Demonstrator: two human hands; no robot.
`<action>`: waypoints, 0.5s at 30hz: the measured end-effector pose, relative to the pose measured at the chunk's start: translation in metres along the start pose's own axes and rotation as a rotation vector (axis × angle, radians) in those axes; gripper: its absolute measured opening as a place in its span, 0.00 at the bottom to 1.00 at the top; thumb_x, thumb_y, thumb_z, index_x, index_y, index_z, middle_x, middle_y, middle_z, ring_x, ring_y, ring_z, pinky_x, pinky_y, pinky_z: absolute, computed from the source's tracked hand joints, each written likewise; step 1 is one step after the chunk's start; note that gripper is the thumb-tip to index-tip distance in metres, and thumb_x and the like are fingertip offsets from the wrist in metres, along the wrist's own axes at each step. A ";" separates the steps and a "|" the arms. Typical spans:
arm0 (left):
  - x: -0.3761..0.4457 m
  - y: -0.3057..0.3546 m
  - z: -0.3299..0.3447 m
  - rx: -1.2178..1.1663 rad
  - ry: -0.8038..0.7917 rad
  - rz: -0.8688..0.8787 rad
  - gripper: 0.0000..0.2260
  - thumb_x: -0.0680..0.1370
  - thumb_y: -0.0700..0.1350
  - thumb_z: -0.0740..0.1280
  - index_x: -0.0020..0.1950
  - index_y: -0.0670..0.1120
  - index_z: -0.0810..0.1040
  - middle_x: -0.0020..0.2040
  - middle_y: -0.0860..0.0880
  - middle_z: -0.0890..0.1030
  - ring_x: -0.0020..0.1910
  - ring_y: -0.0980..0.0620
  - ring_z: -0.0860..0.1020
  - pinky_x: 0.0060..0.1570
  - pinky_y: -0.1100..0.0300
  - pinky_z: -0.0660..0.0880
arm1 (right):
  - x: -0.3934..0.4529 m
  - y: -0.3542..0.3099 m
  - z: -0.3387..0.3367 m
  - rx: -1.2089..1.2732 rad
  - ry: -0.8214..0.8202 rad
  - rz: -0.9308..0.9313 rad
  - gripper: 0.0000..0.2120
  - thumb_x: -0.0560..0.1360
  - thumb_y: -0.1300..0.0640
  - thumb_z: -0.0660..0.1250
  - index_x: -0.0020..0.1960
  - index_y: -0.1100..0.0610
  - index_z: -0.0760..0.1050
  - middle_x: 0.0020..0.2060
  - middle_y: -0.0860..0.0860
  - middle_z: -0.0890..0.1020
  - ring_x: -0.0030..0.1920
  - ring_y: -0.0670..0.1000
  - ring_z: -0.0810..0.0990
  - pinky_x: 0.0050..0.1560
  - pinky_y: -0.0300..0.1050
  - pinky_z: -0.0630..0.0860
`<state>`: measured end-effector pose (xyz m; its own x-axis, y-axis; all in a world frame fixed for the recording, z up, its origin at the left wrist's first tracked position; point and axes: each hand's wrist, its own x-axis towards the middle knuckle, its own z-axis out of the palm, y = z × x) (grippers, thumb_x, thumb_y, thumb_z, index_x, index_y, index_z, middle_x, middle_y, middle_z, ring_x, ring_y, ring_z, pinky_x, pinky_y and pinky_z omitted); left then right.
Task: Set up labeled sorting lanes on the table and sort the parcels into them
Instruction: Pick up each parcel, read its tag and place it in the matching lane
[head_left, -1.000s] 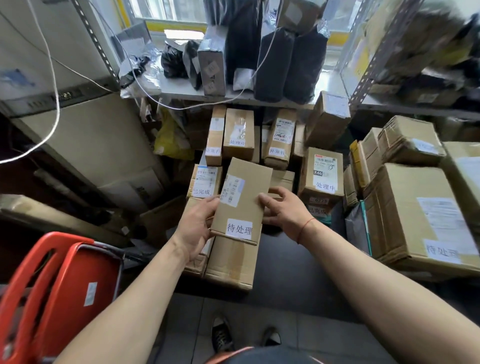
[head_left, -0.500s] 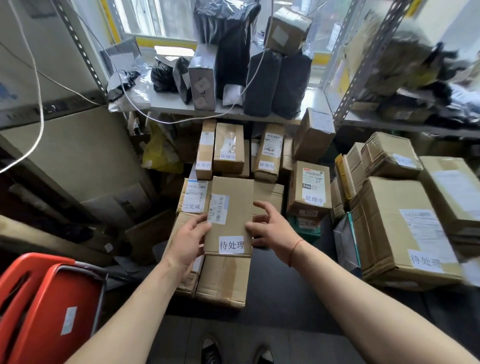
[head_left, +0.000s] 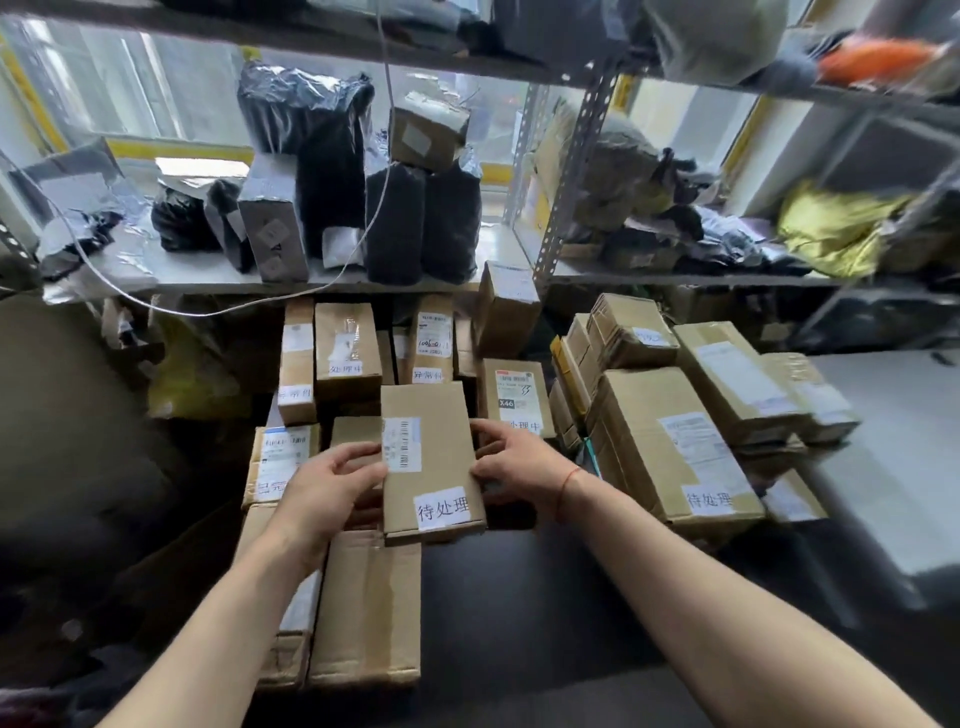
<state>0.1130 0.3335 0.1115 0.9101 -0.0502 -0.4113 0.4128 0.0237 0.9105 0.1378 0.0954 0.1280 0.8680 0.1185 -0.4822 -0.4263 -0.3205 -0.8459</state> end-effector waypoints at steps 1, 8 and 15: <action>0.001 0.004 0.008 -0.009 -0.011 0.003 0.11 0.82 0.39 0.71 0.64 0.46 0.81 0.53 0.45 0.89 0.48 0.43 0.89 0.40 0.52 0.86 | -0.004 -0.004 -0.010 -0.021 -0.007 -0.009 0.34 0.79 0.71 0.67 0.81 0.51 0.65 0.54 0.54 0.84 0.51 0.51 0.87 0.45 0.48 0.86; 0.002 0.037 0.086 -0.020 -0.014 0.061 0.12 0.82 0.38 0.71 0.65 0.48 0.81 0.53 0.46 0.89 0.50 0.45 0.88 0.41 0.53 0.86 | -0.028 -0.010 -0.094 -0.073 0.073 -0.115 0.32 0.78 0.71 0.66 0.78 0.48 0.70 0.55 0.54 0.83 0.52 0.55 0.87 0.52 0.57 0.87; 0.010 0.064 0.202 -0.009 -0.013 0.097 0.12 0.82 0.36 0.70 0.64 0.46 0.80 0.51 0.44 0.89 0.50 0.42 0.88 0.43 0.53 0.87 | -0.043 0.000 -0.207 -0.060 0.054 -0.181 0.31 0.78 0.75 0.62 0.78 0.54 0.70 0.55 0.60 0.83 0.50 0.57 0.85 0.44 0.54 0.85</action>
<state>0.1410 0.1332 0.1742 0.9453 -0.0603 -0.3205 0.3231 0.0378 0.9456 0.1530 -0.1042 0.1965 0.9423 0.1289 -0.3089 -0.2472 -0.3539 -0.9020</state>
